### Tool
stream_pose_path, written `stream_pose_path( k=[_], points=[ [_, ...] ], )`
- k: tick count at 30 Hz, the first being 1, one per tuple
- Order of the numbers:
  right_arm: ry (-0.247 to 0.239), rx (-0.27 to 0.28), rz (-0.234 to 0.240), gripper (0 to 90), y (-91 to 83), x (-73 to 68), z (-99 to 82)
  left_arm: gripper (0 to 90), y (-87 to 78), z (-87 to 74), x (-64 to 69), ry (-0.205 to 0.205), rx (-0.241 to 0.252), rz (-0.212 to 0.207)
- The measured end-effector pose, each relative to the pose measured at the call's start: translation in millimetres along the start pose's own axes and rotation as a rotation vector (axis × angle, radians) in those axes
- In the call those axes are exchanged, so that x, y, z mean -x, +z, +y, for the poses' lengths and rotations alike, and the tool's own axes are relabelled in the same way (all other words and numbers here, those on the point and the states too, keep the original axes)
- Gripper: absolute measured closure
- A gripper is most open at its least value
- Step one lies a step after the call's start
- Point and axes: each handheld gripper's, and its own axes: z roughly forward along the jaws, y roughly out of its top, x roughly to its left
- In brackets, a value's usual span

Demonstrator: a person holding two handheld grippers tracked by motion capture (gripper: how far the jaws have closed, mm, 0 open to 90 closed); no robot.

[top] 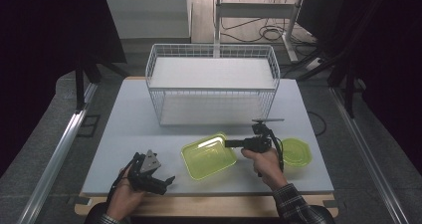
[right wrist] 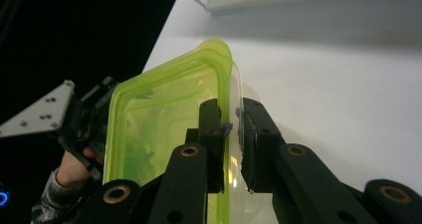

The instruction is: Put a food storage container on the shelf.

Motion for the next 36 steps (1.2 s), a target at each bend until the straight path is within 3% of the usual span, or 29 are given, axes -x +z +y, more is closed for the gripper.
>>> stream_pose_path(
  k=[14,36],
  points=[
    [-0.004,0.077,0.016,80.0,-17.4,-11.7,19.0,1.1,2.1,-0.5,0.2,0.005,-0.026,0.003],
    [-0.015,0.135,0.045,80.0,-31.1,-33.8,47.9,1.0,3.8,-0.9,0.6,0.012,-0.038,0.000]
  ],
)
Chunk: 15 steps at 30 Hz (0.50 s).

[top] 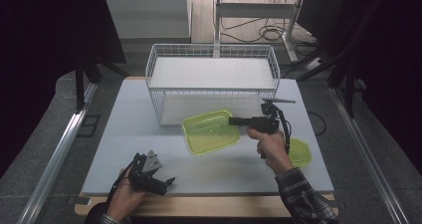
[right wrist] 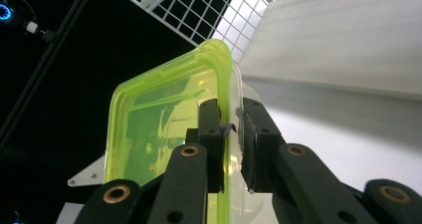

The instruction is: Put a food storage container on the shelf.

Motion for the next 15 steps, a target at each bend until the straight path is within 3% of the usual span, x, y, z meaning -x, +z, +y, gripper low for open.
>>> stream_pose_path(
  k=[15],
  points=[
    [-0.017,0.046,0.002,80.0,-8.3,-17.6,24.3,0.9,0.8,-0.3,0.1,-0.002,-0.005,-0.006]
  ],
)
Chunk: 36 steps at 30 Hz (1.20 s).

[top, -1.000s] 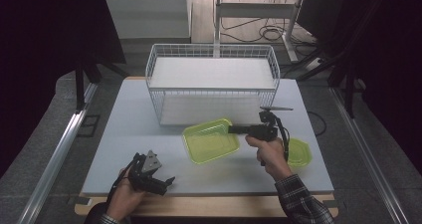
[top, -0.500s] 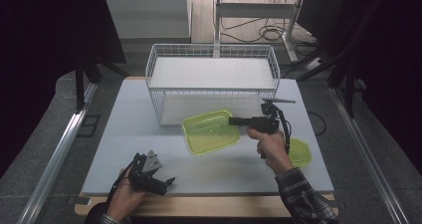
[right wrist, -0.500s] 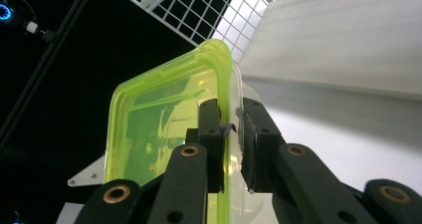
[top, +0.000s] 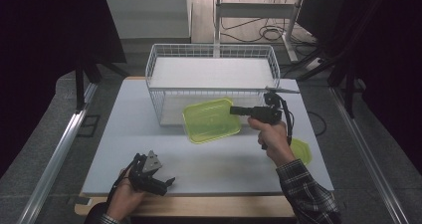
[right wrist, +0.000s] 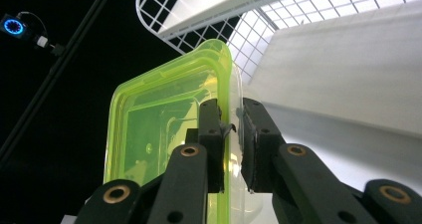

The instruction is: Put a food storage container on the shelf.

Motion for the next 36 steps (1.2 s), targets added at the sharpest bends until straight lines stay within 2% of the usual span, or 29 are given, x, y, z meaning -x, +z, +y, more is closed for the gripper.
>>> stream_pose_path(
  k=[17,36],
  points=[
    [-0.003,0.065,-0.004,80.0,-7.2,-15.7,31.9,0.9,0.9,-0.3,-0.5,-0.004,-0.002,-0.002],
    [-0.013,0.161,-0.086,80.0,-4.2,-22.5,75.0,0.9,1.1,-0.9,-0.8,-0.006,-0.007,-0.007]
  ],
)
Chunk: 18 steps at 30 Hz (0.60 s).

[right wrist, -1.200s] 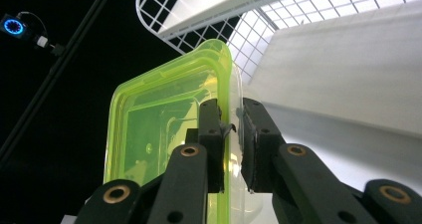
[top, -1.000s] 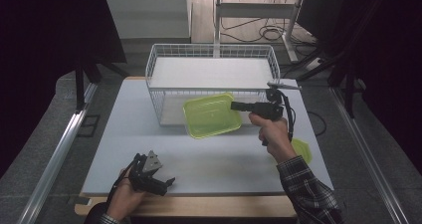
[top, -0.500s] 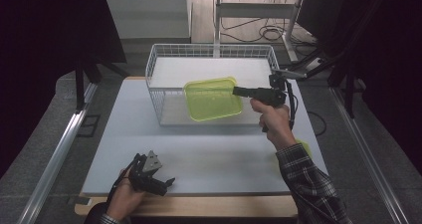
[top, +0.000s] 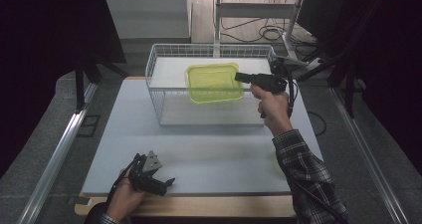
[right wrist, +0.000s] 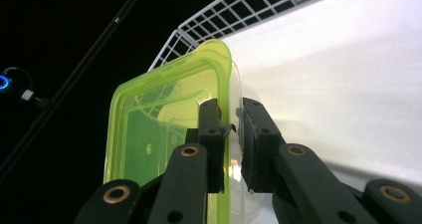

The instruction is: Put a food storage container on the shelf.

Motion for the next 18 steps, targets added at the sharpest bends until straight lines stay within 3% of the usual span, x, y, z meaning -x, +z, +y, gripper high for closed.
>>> stream_pose_path(
  k=[16,18],
  points=[
    [-0.009,0.062,-0.090,79.9,18.9,-4.4,27.0,0.9,0.0,-0.4,0.0,0.001,-0.001,-0.005],
    [-0.013,0.072,-0.126,79.9,22.8,-3.5,30.5,0.9,0.0,-0.4,0.0,0.001,-0.001,-0.006]
  ],
)
